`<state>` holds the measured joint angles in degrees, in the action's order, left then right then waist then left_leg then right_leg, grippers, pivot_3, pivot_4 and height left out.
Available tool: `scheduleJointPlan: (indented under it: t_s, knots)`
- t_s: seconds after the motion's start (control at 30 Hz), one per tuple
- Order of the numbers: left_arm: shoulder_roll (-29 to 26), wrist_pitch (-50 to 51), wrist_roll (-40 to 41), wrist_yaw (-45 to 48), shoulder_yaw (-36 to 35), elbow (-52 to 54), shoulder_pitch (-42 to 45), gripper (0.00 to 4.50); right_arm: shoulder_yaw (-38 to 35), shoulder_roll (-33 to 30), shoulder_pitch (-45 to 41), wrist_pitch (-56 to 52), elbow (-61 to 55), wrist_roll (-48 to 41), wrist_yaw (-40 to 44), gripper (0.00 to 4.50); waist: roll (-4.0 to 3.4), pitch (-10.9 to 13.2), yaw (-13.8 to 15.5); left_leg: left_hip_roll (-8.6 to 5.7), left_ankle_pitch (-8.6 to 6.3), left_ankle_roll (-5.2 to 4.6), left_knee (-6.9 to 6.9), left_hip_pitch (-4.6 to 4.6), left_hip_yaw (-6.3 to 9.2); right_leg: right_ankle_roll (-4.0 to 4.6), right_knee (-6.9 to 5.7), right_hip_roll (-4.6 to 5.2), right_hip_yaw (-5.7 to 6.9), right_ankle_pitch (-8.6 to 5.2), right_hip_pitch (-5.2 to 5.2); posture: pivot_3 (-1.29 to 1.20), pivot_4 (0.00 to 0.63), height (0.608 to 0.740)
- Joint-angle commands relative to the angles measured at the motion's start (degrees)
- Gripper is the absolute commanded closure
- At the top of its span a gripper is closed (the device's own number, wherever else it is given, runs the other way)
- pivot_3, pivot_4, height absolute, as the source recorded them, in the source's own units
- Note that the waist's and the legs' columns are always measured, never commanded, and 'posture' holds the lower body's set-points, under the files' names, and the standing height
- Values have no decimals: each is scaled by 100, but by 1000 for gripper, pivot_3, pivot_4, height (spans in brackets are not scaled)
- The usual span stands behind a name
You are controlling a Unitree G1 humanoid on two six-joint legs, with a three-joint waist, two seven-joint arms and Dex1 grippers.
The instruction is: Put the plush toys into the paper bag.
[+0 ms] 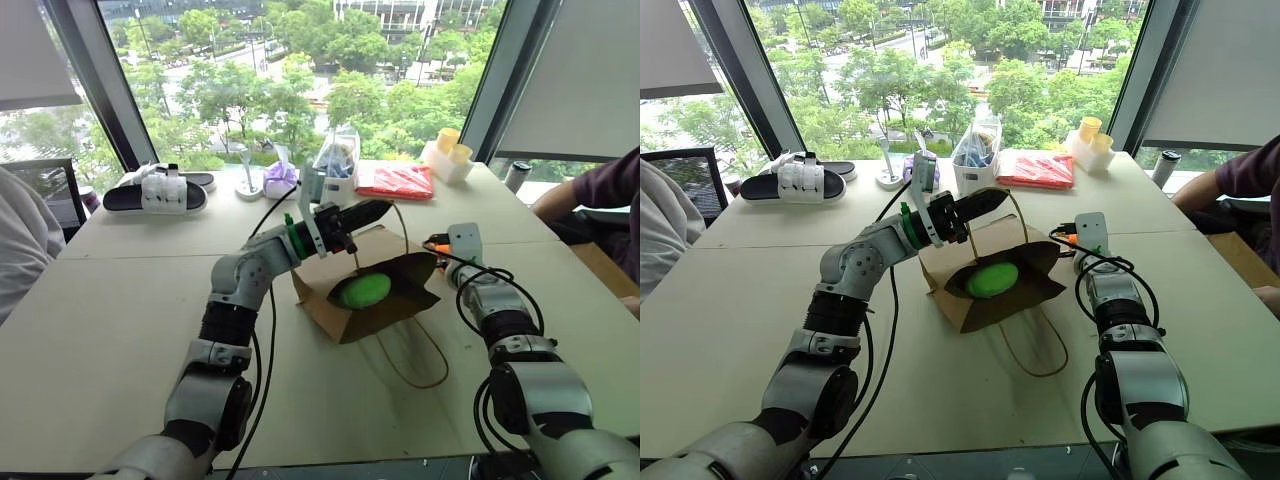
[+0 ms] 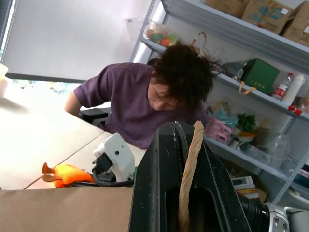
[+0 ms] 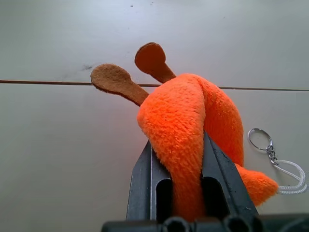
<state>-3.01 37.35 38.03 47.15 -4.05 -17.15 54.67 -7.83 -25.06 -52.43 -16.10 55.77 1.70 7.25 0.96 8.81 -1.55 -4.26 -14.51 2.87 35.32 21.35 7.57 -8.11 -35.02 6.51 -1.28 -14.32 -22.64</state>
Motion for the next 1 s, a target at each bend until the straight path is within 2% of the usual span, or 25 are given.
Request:
scheduleJointPlan:
  t_s: [0.03, 0.13, 0.23, 0.33, 0.43, 0.53, 0.6, 0.77, 0.87, 1.0]
  knots:
    - [55, -65, 93, -26, -85, 109, 99, 4500, -242, -372, 533, 10, -1442, -148, 67, 4472, 0, 0, 58, -1, 0, 0, 0, 4, 2, 0, 1, 0, 0, 0, -2, 0, 150, 740]
    - [81, -112, 80, -33, -115, 2, 165, 4500, -701, -484, 1201, -380, -3503, -708, 336, 4472, -2, 1, 58, -4, -1, -1, -3, 15, 4, -1, 0, 2, 0, 0, -10, 0, 150, 740]
    - [99, -168, 69, -4, -139, -141, 245, 4500, -1321, -669, 1704, -1230, -5461, -1553, 669, 4472, -3, 2, 38, -1, -1, -1, -10, 14, 2, -2, 0, 2, 0, 0, -14, 0, 150, 740]
    - [117, -212, 50, 70, -127, -262, 295, 4500, -1871, -935, 1934, -2242, -6707, -2370, 859, 4472, -3, 2, 64, 1, -8, -14, -8, 7, 1, -3, 6, 0, 3, -1, -10, 0, 150, 740]
    - [141, -272, 25, 148, -106, -415, 360, 4500, -2600, -1035, 1942, -3550, -7667, -3739, 898, 4472, -2, 2, 82, 3, -23, -41, -1, 0, 5, -2, 10, -2, 7, -1, 5, 0, 150, 740]
    - [158, -334, 17, 199, -103, -553, 431, 4500, -3034, -1095, 2102, -4439, -8349, -5013, 969, 4472, -1, 2, 85, 4, -24, -43, 5, 1, 6, -1, 10, -2, 7, -1, 10, 0, 150, 740]
    - [168, -368, 13, 238, -105, -639, 482, 4500, -3195, -1166, 2500, -4821, -8779, -5876, 1130, 4472, -1, 2, 96, 4, -26, -45, 5, 3, 6, -1, 11, -2, 8, -1, 9, 0, 150, 740]
    - [173, -407, 19, 311, -107, -781, 561, 4500, -3046, -1239, 3196, -5164, -9161, -7786, 685, 4472, 1, 3, 100, 3, -30, -53, 6, 5, 6, -1, 15, 2, 8, -1, 9, 0, 150, 740]
    - [184, -419, 4, 329, -97, -798, 567, 4500, -2652, -1440, 3591, -5170, -9314, -8240, 496, 4472, 2, 4, 94, 4, -31, -53, 7, 5, 6, -1, 15, 3, 8, -1, 10, 0, 150, 740]
    - [180, -393, 17, 316, -104, -728, 534, 4500, -2129, -1673, 4002, -5004, -9380, -8130, 535, 4472, 4, 5, 97, 4, -31, -54, 11, 5, 4, -2, 14, 2, 9, -2, 10, 0, 150, 740]
